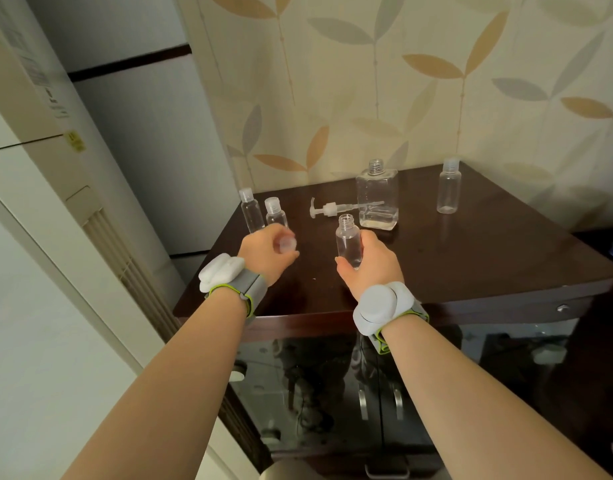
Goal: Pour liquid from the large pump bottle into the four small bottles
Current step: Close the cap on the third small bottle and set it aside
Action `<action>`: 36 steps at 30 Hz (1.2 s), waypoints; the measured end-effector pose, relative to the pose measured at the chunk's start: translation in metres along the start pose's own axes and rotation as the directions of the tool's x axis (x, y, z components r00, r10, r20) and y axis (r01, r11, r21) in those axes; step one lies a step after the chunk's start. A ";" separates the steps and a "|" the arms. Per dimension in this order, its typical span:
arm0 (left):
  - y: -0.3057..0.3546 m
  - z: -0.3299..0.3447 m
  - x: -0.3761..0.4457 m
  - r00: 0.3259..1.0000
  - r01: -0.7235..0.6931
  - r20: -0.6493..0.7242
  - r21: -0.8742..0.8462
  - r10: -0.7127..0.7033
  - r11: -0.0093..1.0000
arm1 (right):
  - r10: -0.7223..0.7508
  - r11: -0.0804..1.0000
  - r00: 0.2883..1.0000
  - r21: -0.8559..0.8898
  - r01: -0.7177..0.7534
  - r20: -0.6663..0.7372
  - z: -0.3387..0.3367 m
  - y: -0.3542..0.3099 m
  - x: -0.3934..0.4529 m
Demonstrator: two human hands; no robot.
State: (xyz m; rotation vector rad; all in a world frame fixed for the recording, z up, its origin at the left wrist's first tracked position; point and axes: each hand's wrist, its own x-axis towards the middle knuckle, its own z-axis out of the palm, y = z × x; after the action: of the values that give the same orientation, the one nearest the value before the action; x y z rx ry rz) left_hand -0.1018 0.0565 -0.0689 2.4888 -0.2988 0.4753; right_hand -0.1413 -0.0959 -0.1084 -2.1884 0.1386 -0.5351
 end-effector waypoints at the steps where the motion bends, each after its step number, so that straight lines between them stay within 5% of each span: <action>1: 0.007 -0.003 0.000 0.998 -0.045 0.035 -0.027 0.046 0.999 | -0.002 1.000 1.000 -0.002 0.002 0.003 0.000 0.000 0.000; 7: 0.037 -0.010 0.006 0.983 -0.104 0.142 -0.096 0.117 0.990 | -0.003 1.000 1.000 0.016 0.002 0.006 -0.002 -0.001 0.000; 15: 0.059 -0.007 0.008 0.932 -0.134 0.350 0.094 0.094 0.986 | -0.040 0.999 0.999 0.030 0.040 -0.009 -0.001 0.000 -0.002; 23: 0.069 -0.006 0.017 0.994 -0.071 0.071 -0.209 0.087 0.975 | -0.049 0.999 0.999 -0.004 0.048 -0.017 0.001 0.002 -0.001; 30: 0.071 0.013 0.021 0.976 -0.205 0.047 -0.132 0.213 0.970 | -0.058 0.998 0.998 -0.004 0.058 -0.034 0.002 0.004 -0.001; 36: 0.074 0.016 0.020 0.989 -0.148 0.019 0.073 0.147 0.986 | -0.057 0.998 0.998 0.015 0.058 -0.040 0.004 0.005 -0.001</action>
State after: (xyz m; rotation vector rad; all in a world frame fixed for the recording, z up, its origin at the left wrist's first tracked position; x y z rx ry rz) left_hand -0.1020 -0.0139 -0.0357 2.5536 -0.4813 0.5389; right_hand -0.1398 -0.0956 -0.1146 -2.1727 0.0921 -0.6096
